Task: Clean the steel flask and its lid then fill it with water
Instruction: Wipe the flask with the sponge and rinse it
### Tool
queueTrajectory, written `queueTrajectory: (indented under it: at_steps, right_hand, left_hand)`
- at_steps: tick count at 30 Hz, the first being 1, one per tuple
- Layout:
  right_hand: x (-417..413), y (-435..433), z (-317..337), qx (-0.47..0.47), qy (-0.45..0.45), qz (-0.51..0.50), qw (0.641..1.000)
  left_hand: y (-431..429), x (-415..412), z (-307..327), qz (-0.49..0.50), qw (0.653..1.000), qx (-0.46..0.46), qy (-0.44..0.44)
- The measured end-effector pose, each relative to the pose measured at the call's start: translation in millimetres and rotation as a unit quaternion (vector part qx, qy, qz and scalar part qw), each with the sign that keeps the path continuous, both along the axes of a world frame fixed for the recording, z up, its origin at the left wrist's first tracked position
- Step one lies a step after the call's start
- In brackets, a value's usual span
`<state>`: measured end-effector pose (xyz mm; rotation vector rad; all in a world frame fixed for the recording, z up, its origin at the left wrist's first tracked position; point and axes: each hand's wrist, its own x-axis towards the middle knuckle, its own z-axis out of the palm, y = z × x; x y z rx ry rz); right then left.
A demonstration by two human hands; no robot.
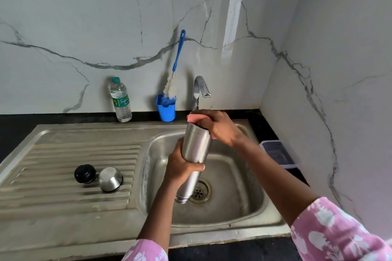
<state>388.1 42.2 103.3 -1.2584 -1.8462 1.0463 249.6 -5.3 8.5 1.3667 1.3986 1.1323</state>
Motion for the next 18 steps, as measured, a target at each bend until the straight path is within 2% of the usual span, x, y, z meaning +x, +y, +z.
queueTrajectory:
  at_steps: [3, 6, 7, 9, 10, 11, 18]
  right_hand:
    - [-2, -14, -2, 0.152, -0.039, 0.02, 0.987]
    - [-2, -21, -8, 0.285, -0.147, 0.052, 0.946]
    - [-2, -21, -13, 0.338, -0.207, 0.066, 0.916]
    - [-6, -23, -23, 0.447, -0.331, 0.09, 0.826]
    - [-8, -25, -26, 0.47, -0.371, 0.095, 0.795]
    - [-8, -26, -29, 0.478, -0.389, 0.089, 0.782]
    - [-32, -19, -19, 0.398, -0.424, 0.007, 0.813]
  left_hand:
    - [-1, -6, 1, 0.003, 1.0, -0.005, 0.015]
    - [0, -6, 0, 0.002, 0.999, -0.024, 0.033]
    - [0, -6, -1, 0.003, 0.999, -0.032, 0.036]
    - [0, -4, -5, 0.013, 0.998, -0.04, 0.04]
    - [-1, -3, -7, 0.017, 0.998, -0.041, 0.043]
    - [-4, -2, -8, 0.019, 0.998, -0.041, 0.047]
    - [-11, 3, 1, 0.066, 0.993, -0.005, 0.095]
